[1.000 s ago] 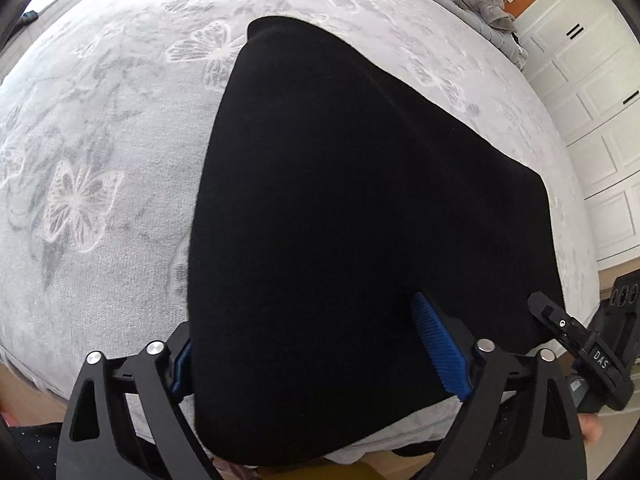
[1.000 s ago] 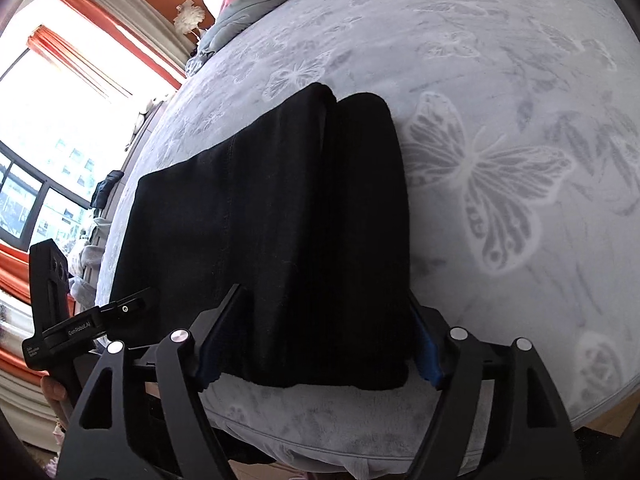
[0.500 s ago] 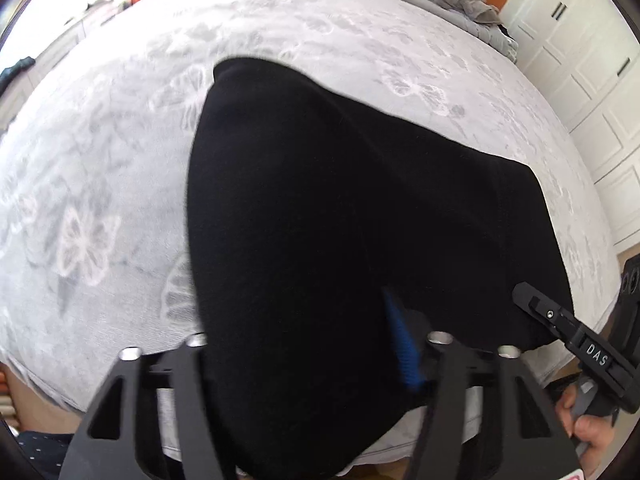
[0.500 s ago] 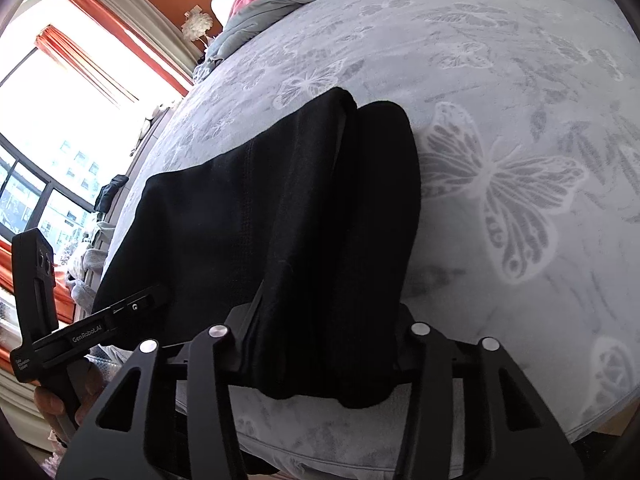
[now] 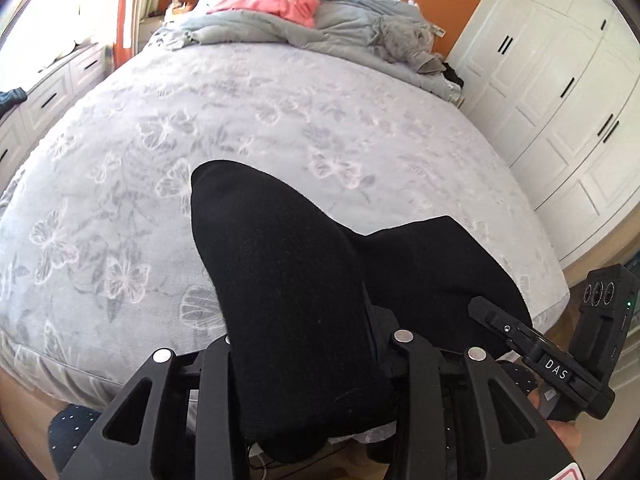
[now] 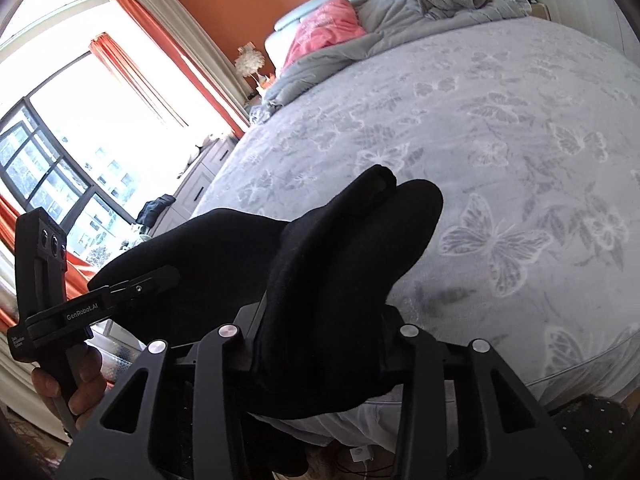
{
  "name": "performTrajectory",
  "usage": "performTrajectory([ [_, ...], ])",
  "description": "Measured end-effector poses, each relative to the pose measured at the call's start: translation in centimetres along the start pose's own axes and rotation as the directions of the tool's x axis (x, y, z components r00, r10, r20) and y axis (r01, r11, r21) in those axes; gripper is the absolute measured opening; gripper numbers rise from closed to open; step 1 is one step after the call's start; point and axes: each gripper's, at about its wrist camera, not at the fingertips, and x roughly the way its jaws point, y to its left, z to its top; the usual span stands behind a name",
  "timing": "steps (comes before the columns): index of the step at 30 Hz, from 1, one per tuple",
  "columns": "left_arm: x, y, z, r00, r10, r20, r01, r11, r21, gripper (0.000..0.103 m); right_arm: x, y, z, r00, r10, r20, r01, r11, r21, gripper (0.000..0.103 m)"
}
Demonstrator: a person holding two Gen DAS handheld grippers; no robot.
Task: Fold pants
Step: 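Lift the pants edge with the left tool while the right tool grasps the stack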
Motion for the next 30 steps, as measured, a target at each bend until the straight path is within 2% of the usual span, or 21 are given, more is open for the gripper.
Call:
performTrajectory([
  [4, -5.2, -2.3, 0.9, 0.991, -0.028, 0.133, 0.019, 0.997, 0.072, 0.030, -5.1, 2.7, 2.6, 0.989, 0.050, 0.137, -0.043, 0.997, -0.057, 0.037],
  [7, -9.1, -4.1, 2.4, 0.967, -0.051, 0.248, 0.019, 0.992, 0.127, 0.030, -8.2, 4.6, 5.3, 0.967, 0.091, 0.236, -0.064, 0.991, -0.118, 0.037],
  [11, -13.9, -6.5, 5.1, 0.913, -0.094, 0.398, 0.021, 0.983, 0.184, 0.031, -11.0, 7.0, 9.5, 0.923, 0.154, 0.352, -0.082, 0.974, -0.212, 0.037],
  [15, -16.5, -7.4, 9.0, 0.854, -0.130, 0.504, 0.026, 0.978, 0.208, 0.031, -11.6, 8.7, 14.5, 0.878, 0.210, 0.430, -0.086, 0.953, -0.289, 0.038],
  [20, -17.1, -7.6, 14.5, 0.794, -0.143, 0.592, 0.014, 0.976, 0.217, 0.031, -10.1, 9.6, 20.4, 0.823, 0.272, 0.498, -0.093, 0.931, -0.354, 0.038],
  [24, -16.0, -7.0, 19.1, 0.759, -0.143, 0.635, 0.006, 0.977, 0.213, 0.032, -7.0, 9.0, 25.2, 0.801, 0.308, 0.513, -0.124, 0.924, -0.361, 0.039],
  [27, -14.0, -5.8, 22.5, 0.740, -0.142, 0.657, 0.000, 0.978, 0.210, 0.032, -4.3, 7.9, 28.0, 0.791, 0.325, 0.518, -0.135, 0.919, -0.370, 0.039],
  [30, -11.1, -4.6, 25.8, 0.738, -0.133, 0.662, -0.016, 0.977, 0.214, 0.033, -0.6, 6.5, 30.5, 0.796, 0.316, 0.517, -0.134, 0.924, -0.359, 0.039],
])
